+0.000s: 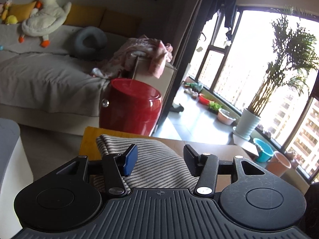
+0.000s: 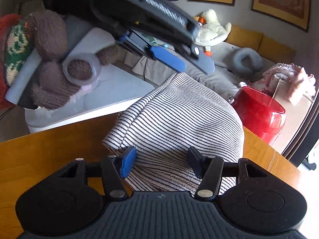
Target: Fold clothes
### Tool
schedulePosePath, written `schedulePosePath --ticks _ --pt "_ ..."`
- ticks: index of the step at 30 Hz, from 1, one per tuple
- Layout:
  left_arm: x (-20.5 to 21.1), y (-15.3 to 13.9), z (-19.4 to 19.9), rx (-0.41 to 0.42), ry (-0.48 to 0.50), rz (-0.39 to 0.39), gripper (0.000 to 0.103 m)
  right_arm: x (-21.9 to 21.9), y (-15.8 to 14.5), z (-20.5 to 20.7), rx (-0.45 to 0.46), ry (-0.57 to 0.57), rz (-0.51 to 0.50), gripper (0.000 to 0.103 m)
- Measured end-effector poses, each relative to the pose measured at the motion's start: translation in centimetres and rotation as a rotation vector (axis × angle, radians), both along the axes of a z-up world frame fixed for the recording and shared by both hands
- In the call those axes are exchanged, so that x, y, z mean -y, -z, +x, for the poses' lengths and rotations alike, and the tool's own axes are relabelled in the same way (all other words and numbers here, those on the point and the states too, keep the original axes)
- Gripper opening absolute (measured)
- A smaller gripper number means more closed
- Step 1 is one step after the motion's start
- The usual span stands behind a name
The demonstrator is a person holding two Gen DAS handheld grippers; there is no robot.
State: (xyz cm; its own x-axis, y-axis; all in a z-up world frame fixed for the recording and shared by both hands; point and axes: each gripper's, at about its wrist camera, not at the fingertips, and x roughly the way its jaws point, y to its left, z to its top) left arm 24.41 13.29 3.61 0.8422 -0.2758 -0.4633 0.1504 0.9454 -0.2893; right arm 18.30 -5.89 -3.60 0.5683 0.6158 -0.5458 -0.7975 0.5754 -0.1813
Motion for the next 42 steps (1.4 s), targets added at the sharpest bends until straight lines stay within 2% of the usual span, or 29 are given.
schedulePosePath --ticks 2,5,8,10,12,14,17,19,22,23,24,28,33,36,39,42 --pt "-0.9 1.3 0.8 -0.037 -0.014 -0.04 0.051 0.3 -0.2 -0.2 0.008 0.002 -0.017 0.059" --pt "-2.7 3.4 1.8 -0.092 -0.039 -0.126 0.039 1.0 -0.9 -0.3 -0.01 0.014 -0.013 0.06" --pt "-4.2 5.2 2.6 -0.136 -0.06 -0.201 0.039 2.8 -2.8 0.9 -0.105 0.044 0.11 0.066" --pt "-4.3 5.1 2.5 -0.132 -0.064 -0.2 0.039 4.2 -4.0 3.0 -0.176 0.123 0.229 0.077" --pt "-4.2 4.7 2.2 -0.125 -0.069 -0.193 0.039 5.3 -3.8 5.4 -0.246 0.208 0.307 0.079" --pt "-4.2 3.5 1.3 -0.109 -0.072 -0.183 0.044 6.0 -2.7 7.1 -0.297 0.275 0.328 0.079" --pt "-4.1 1.7 -1.3 -0.069 -0.087 -0.154 0.067 6.3 -0.8 8.9 -0.349 0.322 0.318 0.08" --pt "-4.2 1.5 -2.7 -0.078 -0.089 -0.149 0.07 6.4 0.2 9.9 -0.399 0.332 0.348 0.084" --pt "-3.8 3.3 -3.2 -0.162 -0.056 -0.163 0.063 6.9 1.2 11.0 -0.5 0.324 0.424 0.082" --pt "-3.6 3.8 -3.2 -0.179 -0.047 -0.167 0.058 6.8 1.3 11.4 -0.534 0.309 0.446 0.078" --pt "-3.4 4.2 -3.0 -0.183 -0.041 -0.171 0.055 6.7 1.0 11.6 -0.547 0.294 0.458 0.065" --pt "-2.4 5.7 -2.6 -0.197 -0.016 -0.187 0.055 6.6 -1.1 11.2 -0.499 0.238 0.469 0.058" --pt "-1.8 5.7 -2.5 -0.186 0.003 -0.168 0.057 5.9 -0.4 11.5 -0.405 0.294 0.303 0.06" --pt "-1.6 5.3 -2.6 -0.169 0.009 -0.154 0.056 5.6 -0.3 11.1 -0.36 0.3 0.269 0.066" --pt "-2.2 2.7 -3.5 -0.075 -0.006 -0.135 0.055 5.2 -0.7 10.5 -0.305 0.296 0.244 0.067" --pt "-2.6 -0.1 -3.3 0.028 -0.008 -0.119 0.056 4.2 -1.9 9.0 -0.209 0.265 0.216 0.067"
